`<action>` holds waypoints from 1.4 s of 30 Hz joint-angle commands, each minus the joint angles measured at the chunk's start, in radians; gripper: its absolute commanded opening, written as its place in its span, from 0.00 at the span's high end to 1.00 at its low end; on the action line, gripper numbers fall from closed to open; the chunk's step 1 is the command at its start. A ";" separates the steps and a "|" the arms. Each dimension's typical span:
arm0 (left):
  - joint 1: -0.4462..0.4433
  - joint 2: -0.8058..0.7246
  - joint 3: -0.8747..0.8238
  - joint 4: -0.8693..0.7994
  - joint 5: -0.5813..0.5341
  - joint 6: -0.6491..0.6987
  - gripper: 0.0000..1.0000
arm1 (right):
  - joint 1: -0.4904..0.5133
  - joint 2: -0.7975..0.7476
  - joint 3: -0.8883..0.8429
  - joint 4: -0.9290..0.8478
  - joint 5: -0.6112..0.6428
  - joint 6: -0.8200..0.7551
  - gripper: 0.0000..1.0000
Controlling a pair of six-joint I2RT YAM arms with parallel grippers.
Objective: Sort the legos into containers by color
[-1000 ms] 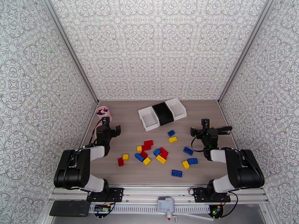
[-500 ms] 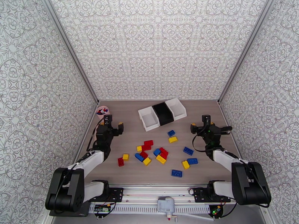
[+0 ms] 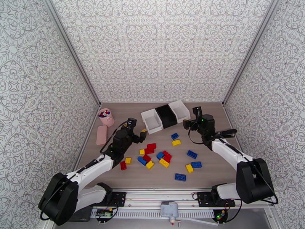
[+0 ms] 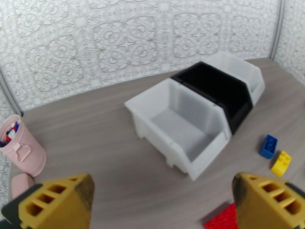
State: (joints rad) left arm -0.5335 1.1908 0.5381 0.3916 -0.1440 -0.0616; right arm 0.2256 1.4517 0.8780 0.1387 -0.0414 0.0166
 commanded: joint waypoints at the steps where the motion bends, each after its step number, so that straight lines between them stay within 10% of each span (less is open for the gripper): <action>1: -0.098 -0.003 -0.031 0.046 -0.067 -0.060 0.00 | 0.027 0.086 0.118 -0.172 -0.011 0.049 0.01; 20: -0.289 0.024 -0.104 0.164 -0.032 -0.064 0.00 | 0.089 0.648 0.748 -0.514 -0.075 0.008 0.07; 42: -0.295 0.039 -0.090 0.137 -0.031 0.038 0.00 | 0.091 0.792 0.961 -0.607 -0.082 0.000 0.77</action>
State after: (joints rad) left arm -0.8223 1.2205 0.4313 0.5358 -0.1864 -0.0505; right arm 0.3134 2.2177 1.8080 -0.4438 -0.1173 0.0181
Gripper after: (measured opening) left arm 0.996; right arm 0.244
